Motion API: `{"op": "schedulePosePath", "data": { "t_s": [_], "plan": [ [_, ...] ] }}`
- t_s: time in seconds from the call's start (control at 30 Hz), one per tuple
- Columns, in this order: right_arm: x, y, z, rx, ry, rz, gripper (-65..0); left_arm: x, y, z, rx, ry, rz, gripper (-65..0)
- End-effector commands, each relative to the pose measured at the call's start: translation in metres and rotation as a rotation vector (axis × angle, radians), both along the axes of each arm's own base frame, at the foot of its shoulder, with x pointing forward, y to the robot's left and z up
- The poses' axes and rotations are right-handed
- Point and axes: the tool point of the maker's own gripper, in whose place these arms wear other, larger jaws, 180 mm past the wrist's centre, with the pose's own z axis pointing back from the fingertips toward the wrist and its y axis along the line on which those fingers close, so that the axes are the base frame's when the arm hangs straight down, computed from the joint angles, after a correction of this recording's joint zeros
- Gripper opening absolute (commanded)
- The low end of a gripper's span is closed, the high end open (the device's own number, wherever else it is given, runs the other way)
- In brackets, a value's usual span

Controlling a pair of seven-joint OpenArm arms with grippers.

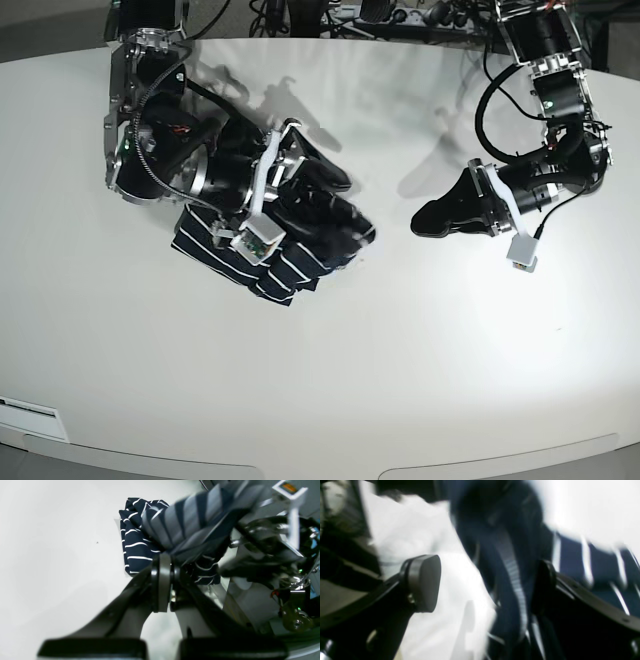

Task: Fold the T-shirt properly
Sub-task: 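Fold the lifted end over the stack with the right gripper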

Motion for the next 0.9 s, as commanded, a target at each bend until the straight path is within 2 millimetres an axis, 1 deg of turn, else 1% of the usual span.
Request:
{"op": "schedulePosePath", "data": {
  "t_s": [0.0, 0.1, 0.2, 0.23, 0.27, 0.3, 0.33, 0.4, 0.53, 0.63, 0.73, 0.87],
  "plan": [
    [0.000, 0.010, 0.018, 0.044, -0.044, 0.041, -12.3, 0.005, 0.002, 0.015, -0.015, -0.055, -0.001, -65.0],
    [-0.005, 0.027, 0.026, 0.038, -0.075, 0.118, -12.3, 0.005, 0.001, 0.015, -0.015, -0.055, -0.001, -65.0],
    [-0.002, 0.034, 0.036, 0.037, -0.115, 0.148, -12.6, 0.005, 0.003, 0.015, -0.009, -0.056, -0.001, -65.0],
    [0.002, 0.034, 0.040, 0.036, -0.133, 0.149, -13.8, 0.006, 0.004, 0.016, -0.006, -0.059, -0.001, -65.0],
    [0.007, 0.034, 0.045, 0.034, -0.153, 0.148, -17.7, 0.006, 0.006, 0.018, -0.007, -0.064, -0.003, -65.0],
    [0.011, 0.034, 0.049, 0.028, -0.172, 0.146, -25.0, 0.006, 0.007, 0.021, -0.012, -0.072, -0.006, -65.0],
    [0.016, 0.033, 0.053, 0.020, -0.192, 0.143, -36.4, 0.006, 0.010, 0.021, 0.001, -0.074, -0.007, -65.0],
    [0.027, 0.029, 0.055, -0.025, -0.230, 0.119, -65.0, 0.010, 0.014, 0.026, 0.016, -0.090, -0.007, -65.0],
    [0.054, 0.018, 0.060, -0.068, -0.325, 0.002, -65.0, 0.022, 0.013, 0.042, 0.015, -0.143, -0.007, -65.0],
    [0.078, 0.010, 0.054, -0.078, -0.357, -0.106, -65.0, 0.029, 0.009, 0.051, 0.004, -0.173, -0.014, -65.0],
    [0.097, 0.008, 0.038, -0.096, -0.340, -0.115, -65.0, 0.029, -0.008, 0.051, -0.012, -0.163, -0.057, -65.0],
    [0.126, 0.004, 0.024, -0.133, -0.292, -0.116, -65.0, 0.020, -0.044, 0.045, -0.052, -0.135, -0.150, -65.0]
  ]
}}
